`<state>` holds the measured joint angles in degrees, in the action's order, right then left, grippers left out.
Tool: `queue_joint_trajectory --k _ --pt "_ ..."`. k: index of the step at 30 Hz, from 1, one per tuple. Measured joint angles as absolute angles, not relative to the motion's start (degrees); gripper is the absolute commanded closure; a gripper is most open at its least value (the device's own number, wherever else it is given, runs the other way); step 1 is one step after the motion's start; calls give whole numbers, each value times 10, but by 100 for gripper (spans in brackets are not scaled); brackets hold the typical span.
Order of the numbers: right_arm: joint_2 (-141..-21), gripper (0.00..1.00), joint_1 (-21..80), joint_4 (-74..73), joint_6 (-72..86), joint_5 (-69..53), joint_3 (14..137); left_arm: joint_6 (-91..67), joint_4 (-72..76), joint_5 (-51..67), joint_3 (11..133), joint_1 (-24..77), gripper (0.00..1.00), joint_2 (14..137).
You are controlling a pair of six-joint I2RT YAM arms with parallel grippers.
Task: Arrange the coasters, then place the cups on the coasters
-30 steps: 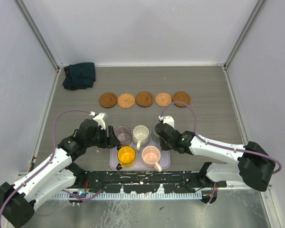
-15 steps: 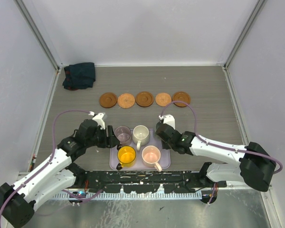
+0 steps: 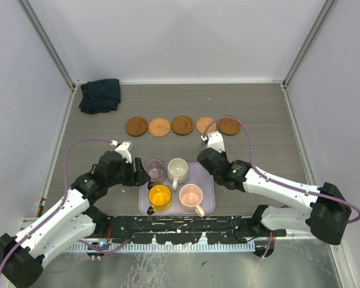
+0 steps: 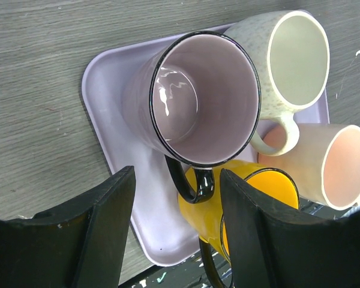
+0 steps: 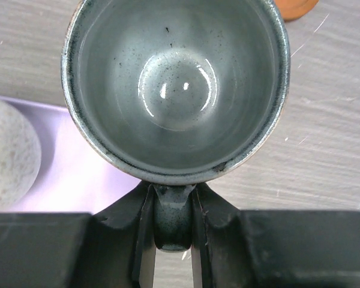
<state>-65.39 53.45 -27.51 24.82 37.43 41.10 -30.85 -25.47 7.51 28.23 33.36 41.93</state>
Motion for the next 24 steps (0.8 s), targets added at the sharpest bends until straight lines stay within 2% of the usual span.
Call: queue_joint_trajectory --k 4,12,24 --pt "-668 99 497 -234 199 387 418 -307 -250 72 282 334 41 421" --pt "-741 99 296 -127 114 324 443 -305 -227 63 283 334 41 438" --pt "-878 99 176 -27 50 219 538 -304 -213 40 290 334 39 448"
